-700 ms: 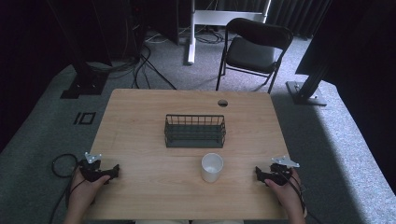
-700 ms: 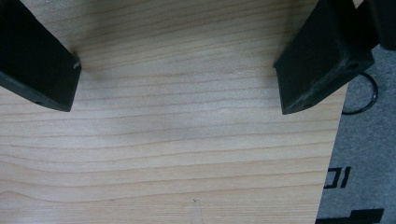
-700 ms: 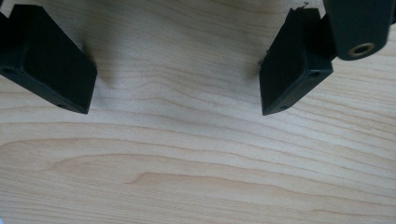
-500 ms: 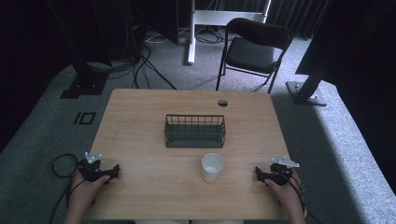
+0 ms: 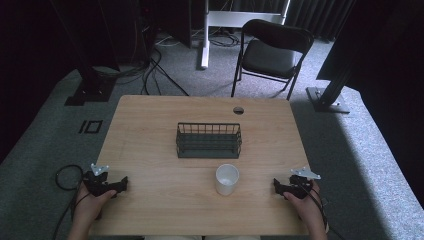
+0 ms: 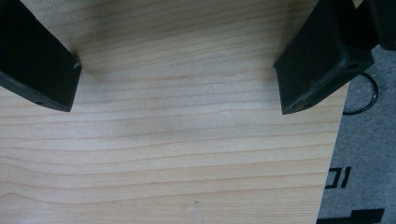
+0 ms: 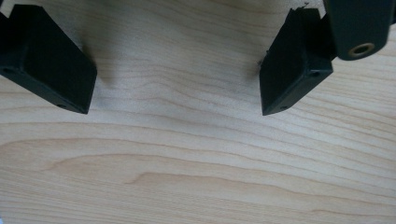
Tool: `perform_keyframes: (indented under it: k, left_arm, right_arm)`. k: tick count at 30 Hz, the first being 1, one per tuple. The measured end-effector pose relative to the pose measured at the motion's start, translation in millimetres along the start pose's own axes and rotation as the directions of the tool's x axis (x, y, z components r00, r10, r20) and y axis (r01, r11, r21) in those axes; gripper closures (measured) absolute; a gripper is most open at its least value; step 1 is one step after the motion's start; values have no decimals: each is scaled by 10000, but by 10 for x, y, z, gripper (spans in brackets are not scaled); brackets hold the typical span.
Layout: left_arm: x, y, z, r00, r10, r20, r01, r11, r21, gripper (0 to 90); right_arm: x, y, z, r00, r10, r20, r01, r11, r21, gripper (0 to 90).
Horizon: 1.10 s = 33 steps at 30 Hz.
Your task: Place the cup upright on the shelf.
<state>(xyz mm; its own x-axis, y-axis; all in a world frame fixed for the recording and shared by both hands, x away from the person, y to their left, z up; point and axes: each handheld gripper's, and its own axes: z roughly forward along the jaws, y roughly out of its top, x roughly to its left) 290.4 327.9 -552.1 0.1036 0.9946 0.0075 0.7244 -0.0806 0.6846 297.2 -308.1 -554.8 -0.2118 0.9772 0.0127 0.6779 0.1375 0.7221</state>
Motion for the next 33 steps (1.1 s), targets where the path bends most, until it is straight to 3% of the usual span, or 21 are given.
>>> perform_keyframes:
  k: [6, 7, 8, 16, 22, 33]
  left_arm:
    - [-24, -27, -27, 9985, 476, 281, -475, 9989, -64, 3]
    - [-24, -27, -27, 9985, 476, 281, -475, 9989, -64, 2]
    - [-37, -26, -32, 9970, 751, 204, -748, 9971, -149, 3]
    - [-66, -25, -55, 9931, 1165, 165, -1163, 9931, -120, 3]
    - [-119, -7, -64, 9903, 1351, 338, -1342, 9905, -290, 2]
    - [-156, 2, -47, 9894, 1343, 543, -1316, 9900, -509, 3]
  right_arm:
    - [0, 0, 0, 10000, -4, -1, 4, 10000, -2, 108]
    - [0, 0, 0, 10000, -4, -1, 4, 10000, -2, 108]
    - [0, 0, 0, 10000, -3, 0, 3, 10000, -2, 108]
    - [0, 0, 0, 10000, -1, 1, 1, 10000, -1, 109]
    - [0, 0, 0, 10000, -5, -1, 5, 10000, -4, 108]
    - [0, 0, 0, 10000, -6, 2, 6, 10000, -4, 108]
